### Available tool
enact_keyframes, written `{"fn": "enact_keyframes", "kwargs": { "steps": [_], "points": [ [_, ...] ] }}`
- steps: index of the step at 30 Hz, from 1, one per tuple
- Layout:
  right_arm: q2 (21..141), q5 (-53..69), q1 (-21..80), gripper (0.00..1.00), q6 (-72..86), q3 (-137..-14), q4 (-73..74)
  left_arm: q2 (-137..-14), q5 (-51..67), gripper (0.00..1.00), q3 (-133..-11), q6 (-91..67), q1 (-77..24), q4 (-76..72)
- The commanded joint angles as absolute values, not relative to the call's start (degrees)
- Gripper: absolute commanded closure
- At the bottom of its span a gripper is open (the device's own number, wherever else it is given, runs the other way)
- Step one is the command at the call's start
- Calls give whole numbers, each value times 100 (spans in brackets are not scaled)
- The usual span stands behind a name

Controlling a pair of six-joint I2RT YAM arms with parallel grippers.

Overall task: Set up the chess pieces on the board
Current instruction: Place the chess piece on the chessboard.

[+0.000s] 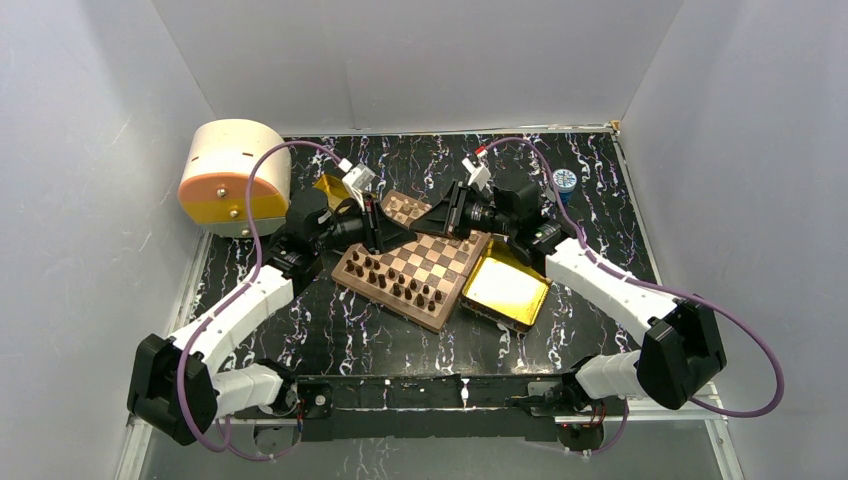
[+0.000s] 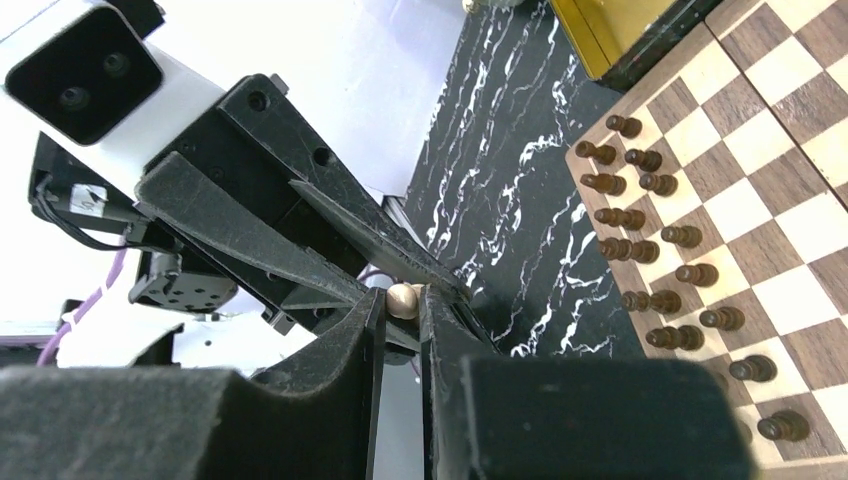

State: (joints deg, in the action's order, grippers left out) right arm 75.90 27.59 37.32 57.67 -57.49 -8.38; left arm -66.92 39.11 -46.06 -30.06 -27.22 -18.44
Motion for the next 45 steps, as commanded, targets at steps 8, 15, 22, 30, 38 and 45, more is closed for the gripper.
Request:
{"fn": "enact_keyframes", "kwargs": {
  "steps": [8, 15, 22, 30, 38, 45],
  "points": [
    [7455, 3399, 3770, 80, 4752, -5945, -146, -6270, 4671, 89, -4636, -1047, -2733, -1150],
    [7439, 3157, 3764, 81, 4370, -5966, 273, -6340, 4777, 82, -4644, -786, -2738, -906],
    [7326, 2557, 3764, 82, 4265, -5935, 200, -6239, 4295, 47, -4547, -806, -2742, -683],
    [7477, 1451, 3762, 81, 3422, -6581, 1144, -5889, 3571, 9, -4246, -748, -2742, -147],
    [8249, 604, 3764, 83, 2808, -7517, 2001, -4642, 1588, 8, -3863, -564, -2742, 494],
    [9479, -75, 3941, 84, 2263, -8498, 2481, -3618, -258, 8, -3714, -328, -2742, 876]
  ]
}}
